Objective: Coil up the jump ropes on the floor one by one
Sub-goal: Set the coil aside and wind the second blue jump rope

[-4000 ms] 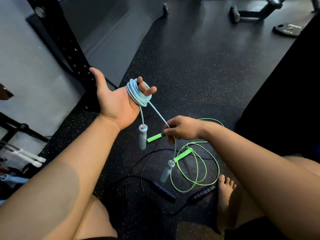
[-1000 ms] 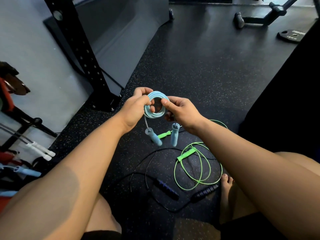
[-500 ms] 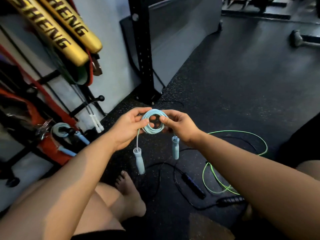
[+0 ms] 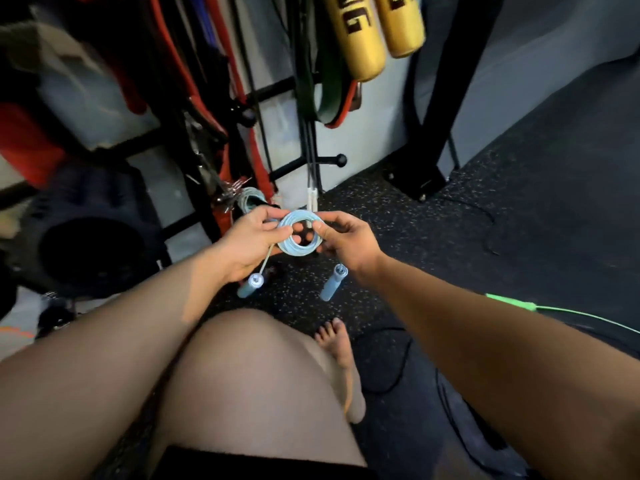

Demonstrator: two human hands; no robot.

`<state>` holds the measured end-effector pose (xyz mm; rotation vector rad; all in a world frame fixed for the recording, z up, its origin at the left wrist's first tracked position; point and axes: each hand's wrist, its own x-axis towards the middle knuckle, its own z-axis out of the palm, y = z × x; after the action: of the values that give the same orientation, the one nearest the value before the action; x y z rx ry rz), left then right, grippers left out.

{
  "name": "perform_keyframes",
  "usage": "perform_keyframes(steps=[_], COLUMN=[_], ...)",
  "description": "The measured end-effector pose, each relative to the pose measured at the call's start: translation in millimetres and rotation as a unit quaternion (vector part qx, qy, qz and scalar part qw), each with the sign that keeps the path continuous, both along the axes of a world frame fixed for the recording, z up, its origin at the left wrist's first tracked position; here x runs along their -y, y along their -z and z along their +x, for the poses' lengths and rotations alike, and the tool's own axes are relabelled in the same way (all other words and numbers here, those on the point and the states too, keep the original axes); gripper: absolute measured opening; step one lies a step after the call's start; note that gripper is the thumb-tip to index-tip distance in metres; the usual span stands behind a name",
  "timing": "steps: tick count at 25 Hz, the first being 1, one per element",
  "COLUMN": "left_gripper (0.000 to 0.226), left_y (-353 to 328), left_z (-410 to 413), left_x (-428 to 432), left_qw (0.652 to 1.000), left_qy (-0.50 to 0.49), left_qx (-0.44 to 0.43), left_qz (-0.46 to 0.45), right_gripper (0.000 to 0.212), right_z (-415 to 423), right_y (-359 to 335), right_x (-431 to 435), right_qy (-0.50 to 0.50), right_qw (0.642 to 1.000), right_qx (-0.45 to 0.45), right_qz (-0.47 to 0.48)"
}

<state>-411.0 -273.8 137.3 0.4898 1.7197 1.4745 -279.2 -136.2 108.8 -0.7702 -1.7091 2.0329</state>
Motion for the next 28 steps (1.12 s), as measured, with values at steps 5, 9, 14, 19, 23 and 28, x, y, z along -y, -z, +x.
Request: perform_keyframes(steps=[5,9,14,19,23,28], left_gripper=[0.033,0.031,0.027,0.028,0.027,0.034], left_y=[62.5,88.8,107.1,133.6,145.9,167.4], left_z=[-40.1,-60.6,-81.5,-97.1,-123.6,-161.7], left_x=[-17.7,-49.4,-76.6,-69.2,-71.5,-73.9], left_qw=[0.99,0.97,0.925,0.934,0.931,0.921], left_qy=[-0.122,-0.201,-0.312,-0.306,-0.297,-0.323], left_qx=[-0.06,-0.127,-0.195,-0.16,-0.188,-0.15], left_qz=[-0.027,-0.052,-0.095,-0.095,-0.098,-0.156], right_gripper=[0.024,0.02,0.022,0.023,0.024,0.016], right_z=[-64.3,-107.6,-163.2,-177.4,-199.0,-249.0], right_y=[37.5,55.3,87.6,108.5,120.4,119.4], right_x=[-13.9,-43.5,-63.2,-71.2,-81.1,-84.6], right_qy=[-0.007,-0.014,-0.052,-0.071,-0.079,-0.087], right_qw=[0.999,0.994,0.984,0.986,0.988,0.974], right_qx=[0.048,0.081,0.086,0.079,0.108,0.159], right_qz=[-0.005,0.067,0.147,0.125,0.078,0.133])
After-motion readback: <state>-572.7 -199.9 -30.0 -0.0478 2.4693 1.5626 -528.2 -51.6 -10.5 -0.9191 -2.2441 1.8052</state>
